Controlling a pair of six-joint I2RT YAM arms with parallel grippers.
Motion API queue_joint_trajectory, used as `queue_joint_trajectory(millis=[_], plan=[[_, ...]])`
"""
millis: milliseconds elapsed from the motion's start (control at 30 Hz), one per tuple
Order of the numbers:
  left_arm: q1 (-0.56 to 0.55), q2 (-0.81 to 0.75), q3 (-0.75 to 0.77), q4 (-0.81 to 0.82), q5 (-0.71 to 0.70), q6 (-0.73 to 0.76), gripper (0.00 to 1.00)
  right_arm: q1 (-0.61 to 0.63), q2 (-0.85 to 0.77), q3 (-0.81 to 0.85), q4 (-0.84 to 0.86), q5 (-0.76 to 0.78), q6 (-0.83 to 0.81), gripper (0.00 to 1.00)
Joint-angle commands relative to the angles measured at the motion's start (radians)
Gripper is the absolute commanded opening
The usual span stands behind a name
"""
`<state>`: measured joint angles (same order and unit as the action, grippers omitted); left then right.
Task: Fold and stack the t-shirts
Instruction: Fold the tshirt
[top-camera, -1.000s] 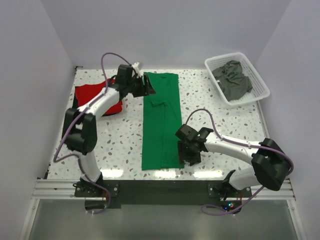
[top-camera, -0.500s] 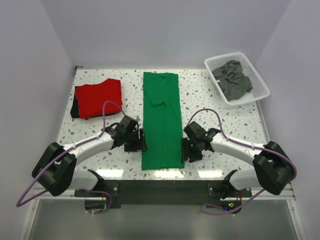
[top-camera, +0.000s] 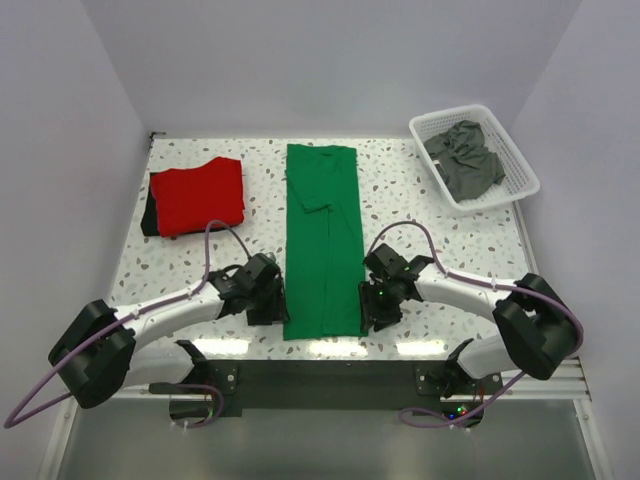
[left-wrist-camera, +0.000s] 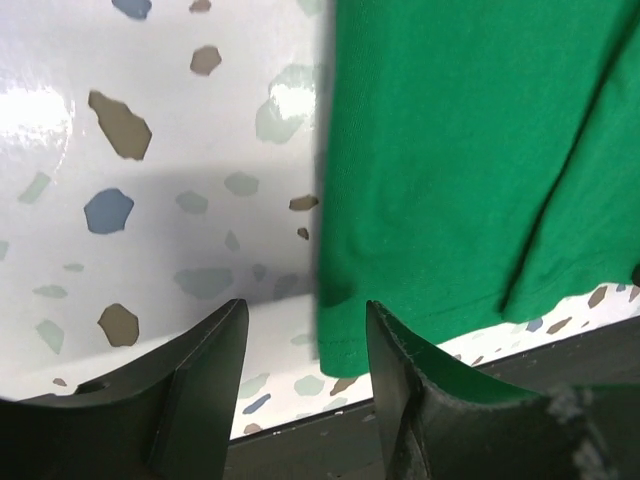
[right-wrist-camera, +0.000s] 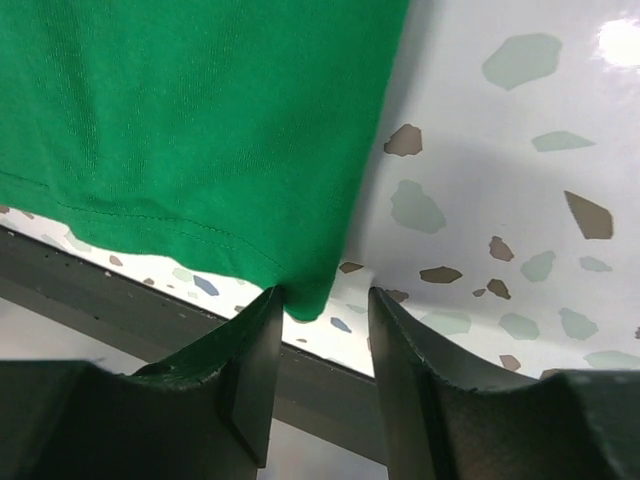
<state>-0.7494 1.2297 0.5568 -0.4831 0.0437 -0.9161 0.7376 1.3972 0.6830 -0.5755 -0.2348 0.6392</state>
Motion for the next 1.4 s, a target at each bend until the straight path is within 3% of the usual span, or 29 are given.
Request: queue_joint_trajectory(millis=[0,467,667,900,1200,1367], plan=[[-0.015,-0.053,-0.044,-0.025,-0.010,-0.058,0.55,0.000,0.014,-0.003,0.034,-0.063,-0.013,0.43],[-0.047,-0.047,-0.175,0.103,0.108,-0.105,0.47,0.000,0.032,-0.045,0.095,-0.104,0.005,0.33],[-0.053,-0.049,-0.225,0.107,0.104,-0.119,0.25,-0.001,0.046,-0.039,0.046,-0.081,0.001,0.17],[-0.059,-0.029,-0.267,0.098,0.075,-0.127,0.00,-0.004,0.010,-0.017,-0.056,0.003,0.007,0.14],[-0.059,-0.036,-0.276,0.106,0.071,-0.122,0.00,-0.058,-0.056,-0.023,-0.139,0.051,-0.006,0.22],[-0.067,-0.035,-0.259,0.170,0.114,-0.102,0.00,-0.064,-0.061,-0.016,-0.142,0.034,-0.015,0.36]])
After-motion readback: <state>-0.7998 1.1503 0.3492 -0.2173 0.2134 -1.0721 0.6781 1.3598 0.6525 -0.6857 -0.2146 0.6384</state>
